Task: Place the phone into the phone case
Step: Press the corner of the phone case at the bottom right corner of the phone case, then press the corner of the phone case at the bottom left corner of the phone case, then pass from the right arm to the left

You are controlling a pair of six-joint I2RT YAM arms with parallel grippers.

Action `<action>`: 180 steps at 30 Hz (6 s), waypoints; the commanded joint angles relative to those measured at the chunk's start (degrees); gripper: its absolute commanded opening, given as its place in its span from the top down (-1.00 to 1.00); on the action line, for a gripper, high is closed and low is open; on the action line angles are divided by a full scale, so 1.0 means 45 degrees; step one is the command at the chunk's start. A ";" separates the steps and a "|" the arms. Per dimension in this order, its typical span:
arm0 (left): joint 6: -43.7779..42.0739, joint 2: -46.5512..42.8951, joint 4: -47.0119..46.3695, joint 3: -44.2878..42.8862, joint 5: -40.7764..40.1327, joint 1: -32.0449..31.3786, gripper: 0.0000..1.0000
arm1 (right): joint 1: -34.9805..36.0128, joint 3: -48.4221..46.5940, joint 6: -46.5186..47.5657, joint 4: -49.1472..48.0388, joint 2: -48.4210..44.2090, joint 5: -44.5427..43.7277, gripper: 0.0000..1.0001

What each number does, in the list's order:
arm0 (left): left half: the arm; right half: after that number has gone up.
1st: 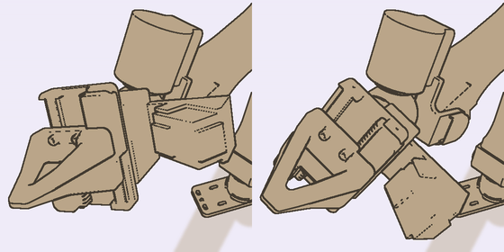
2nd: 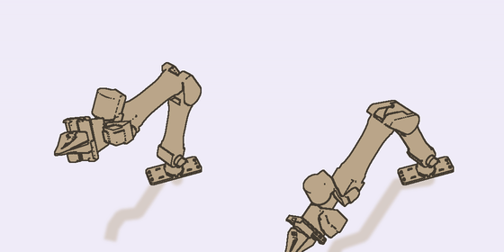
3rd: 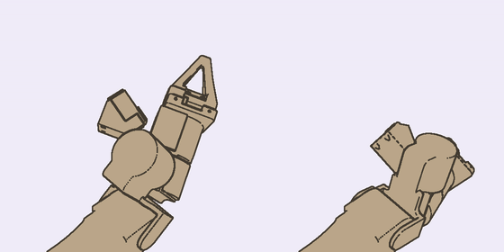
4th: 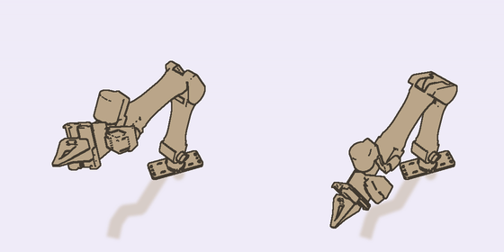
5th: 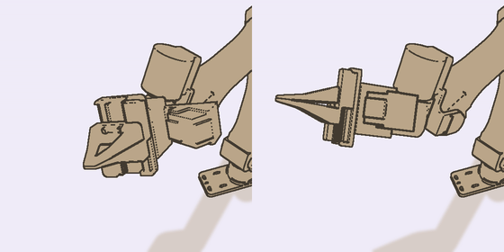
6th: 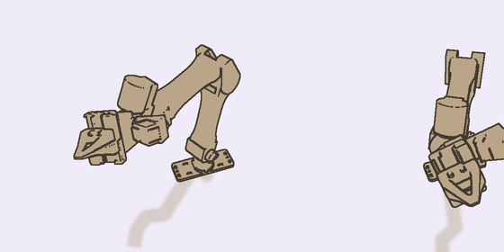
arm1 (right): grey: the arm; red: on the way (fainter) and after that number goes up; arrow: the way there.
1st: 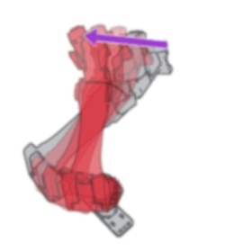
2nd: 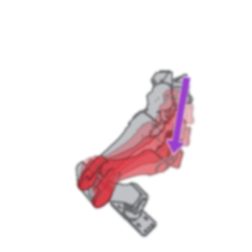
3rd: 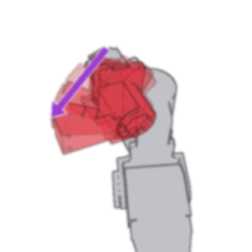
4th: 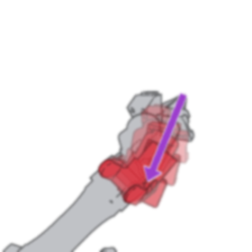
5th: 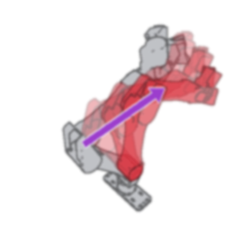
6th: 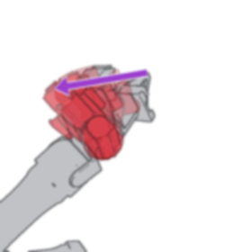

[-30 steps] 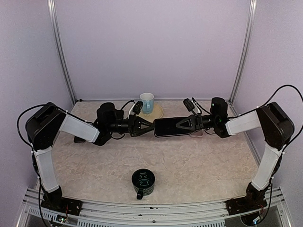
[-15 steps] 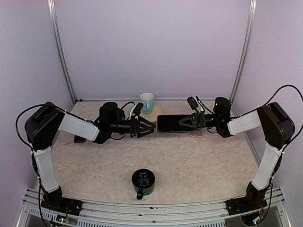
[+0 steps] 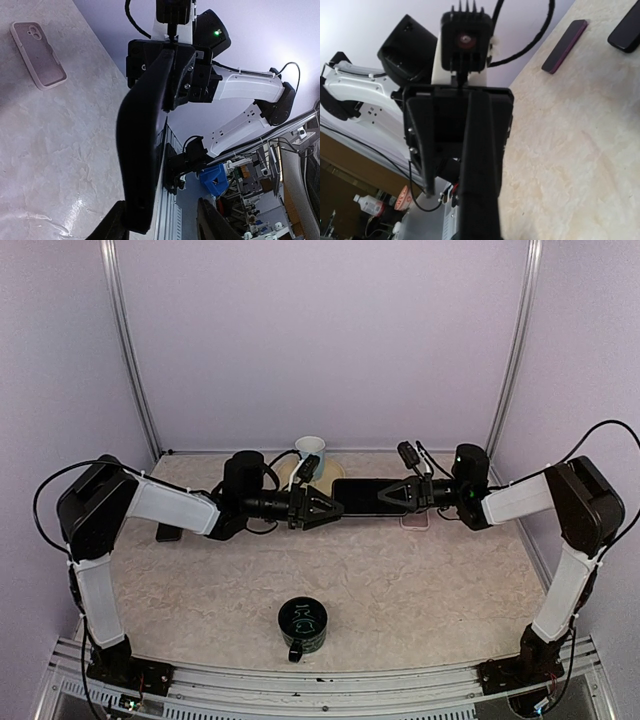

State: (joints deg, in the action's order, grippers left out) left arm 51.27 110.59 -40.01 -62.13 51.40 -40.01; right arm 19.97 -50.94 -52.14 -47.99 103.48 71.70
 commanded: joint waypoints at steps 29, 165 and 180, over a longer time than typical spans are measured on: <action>0.0804 -0.1116 -0.3678 0.1635 0.0897 0.0839 0.24 | -0.0211 0.0204 -0.0119 -0.0890 -0.0047 0.0207 1.00; -0.0591 0.0631 0.0645 -0.1010 0.0962 -0.0052 0.42 | 0.0117 -0.1113 0.2436 0.2972 -0.0797 -0.0443 1.00; -0.0883 0.0398 0.0727 -0.1010 0.0566 0.0073 1.00 | 0.0094 -0.1445 0.3149 0.4309 -0.0710 -0.0672 0.51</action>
State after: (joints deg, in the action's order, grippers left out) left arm 47.31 113.95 -37.58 -66.52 54.63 -39.57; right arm 21.19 -55.05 -40.51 -29.47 101.56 72.44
